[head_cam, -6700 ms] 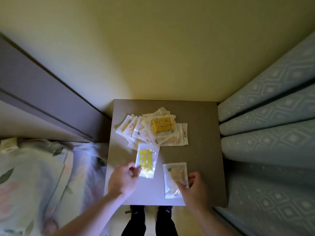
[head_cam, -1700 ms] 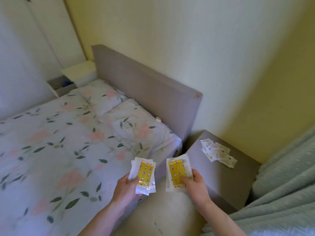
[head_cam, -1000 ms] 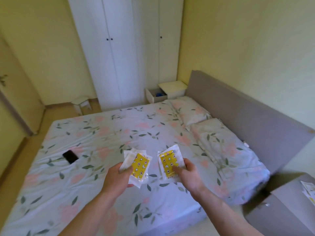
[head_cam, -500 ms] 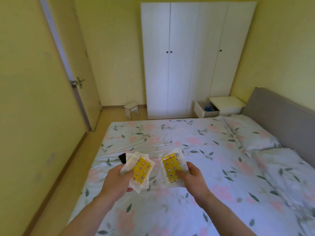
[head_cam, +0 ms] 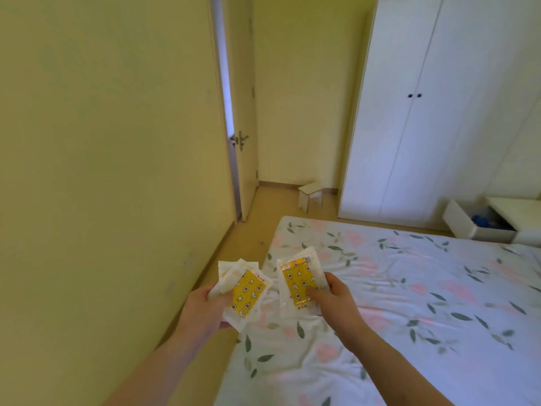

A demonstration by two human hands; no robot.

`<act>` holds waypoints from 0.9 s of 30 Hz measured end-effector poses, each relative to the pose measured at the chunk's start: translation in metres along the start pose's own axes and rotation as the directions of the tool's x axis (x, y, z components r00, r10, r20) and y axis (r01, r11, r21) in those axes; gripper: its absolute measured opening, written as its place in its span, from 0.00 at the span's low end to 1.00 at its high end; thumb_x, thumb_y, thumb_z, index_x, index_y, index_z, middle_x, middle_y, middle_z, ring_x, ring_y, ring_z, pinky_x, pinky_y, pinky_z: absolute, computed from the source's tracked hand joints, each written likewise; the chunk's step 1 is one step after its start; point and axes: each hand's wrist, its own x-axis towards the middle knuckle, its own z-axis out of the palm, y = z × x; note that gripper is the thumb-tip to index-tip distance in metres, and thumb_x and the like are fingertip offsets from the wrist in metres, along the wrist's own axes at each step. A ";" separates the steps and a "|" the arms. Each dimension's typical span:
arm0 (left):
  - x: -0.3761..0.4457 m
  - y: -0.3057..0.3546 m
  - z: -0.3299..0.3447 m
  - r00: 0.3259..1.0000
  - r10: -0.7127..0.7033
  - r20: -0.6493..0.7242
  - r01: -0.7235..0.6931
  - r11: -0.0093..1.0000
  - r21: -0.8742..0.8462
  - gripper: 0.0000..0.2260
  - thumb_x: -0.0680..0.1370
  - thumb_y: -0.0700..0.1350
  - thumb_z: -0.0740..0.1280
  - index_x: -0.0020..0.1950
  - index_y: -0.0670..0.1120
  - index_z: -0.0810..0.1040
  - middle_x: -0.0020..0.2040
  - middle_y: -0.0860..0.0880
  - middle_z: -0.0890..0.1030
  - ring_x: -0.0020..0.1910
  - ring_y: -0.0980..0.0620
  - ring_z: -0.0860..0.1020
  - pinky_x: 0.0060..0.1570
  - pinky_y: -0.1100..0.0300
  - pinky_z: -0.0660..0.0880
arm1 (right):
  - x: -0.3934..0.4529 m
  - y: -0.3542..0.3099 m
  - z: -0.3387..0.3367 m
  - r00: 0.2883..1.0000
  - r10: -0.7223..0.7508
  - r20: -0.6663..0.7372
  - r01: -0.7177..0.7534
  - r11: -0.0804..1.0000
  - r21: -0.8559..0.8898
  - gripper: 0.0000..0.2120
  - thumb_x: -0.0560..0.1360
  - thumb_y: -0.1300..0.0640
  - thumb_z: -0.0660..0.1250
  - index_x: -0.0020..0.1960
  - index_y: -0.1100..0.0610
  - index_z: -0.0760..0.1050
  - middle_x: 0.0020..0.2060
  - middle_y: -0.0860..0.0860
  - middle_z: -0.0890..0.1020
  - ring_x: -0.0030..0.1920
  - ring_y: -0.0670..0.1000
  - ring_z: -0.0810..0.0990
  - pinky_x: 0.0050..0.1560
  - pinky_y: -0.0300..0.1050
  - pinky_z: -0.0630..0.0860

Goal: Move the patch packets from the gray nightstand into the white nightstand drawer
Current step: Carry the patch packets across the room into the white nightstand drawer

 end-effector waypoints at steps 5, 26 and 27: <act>0.081 -0.005 -0.085 0.998 -0.034 0.053 0.037 0.998 -0.059 0.06 0.81 0.41 0.67 0.55 0.49 0.82 0.45 0.48 0.88 0.45 0.47 0.87 0.46 0.47 0.84 | 0.040 -0.007 0.113 0.999 0.020 -0.040 -0.019 1.000 0.016 0.11 0.78 0.62 0.67 0.56 0.49 0.80 0.46 0.46 0.87 0.49 0.50 0.86 0.52 0.50 0.82; 0.348 0.084 -0.109 0.874 0.021 0.485 -0.082 0.991 0.105 0.05 0.81 0.44 0.67 0.51 0.54 0.81 0.46 0.48 0.87 0.46 0.45 0.86 0.44 0.47 0.84 | 0.171 -0.039 0.229 0.857 0.159 -0.490 -0.109 0.986 0.129 0.10 0.78 0.65 0.66 0.55 0.54 0.79 0.47 0.54 0.86 0.48 0.55 0.85 0.46 0.49 0.80; 0.366 0.092 -0.099 0.863 0.035 0.503 -0.110 0.986 0.121 0.05 0.81 0.45 0.67 0.52 0.55 0.81 0.45 0.48 0.87 0.46 0.46 0.86 0.44 0.47 0.85 | 0.187 -0.039 0.227 0.847 0.164 -0.505 -0.110 0.985 0.136 0.10 0.78 0.64 0.66 0.55 0.54 0.79 0.47 0.54 0.86 0.49 0.55 0.85 0.47 0.50 0.81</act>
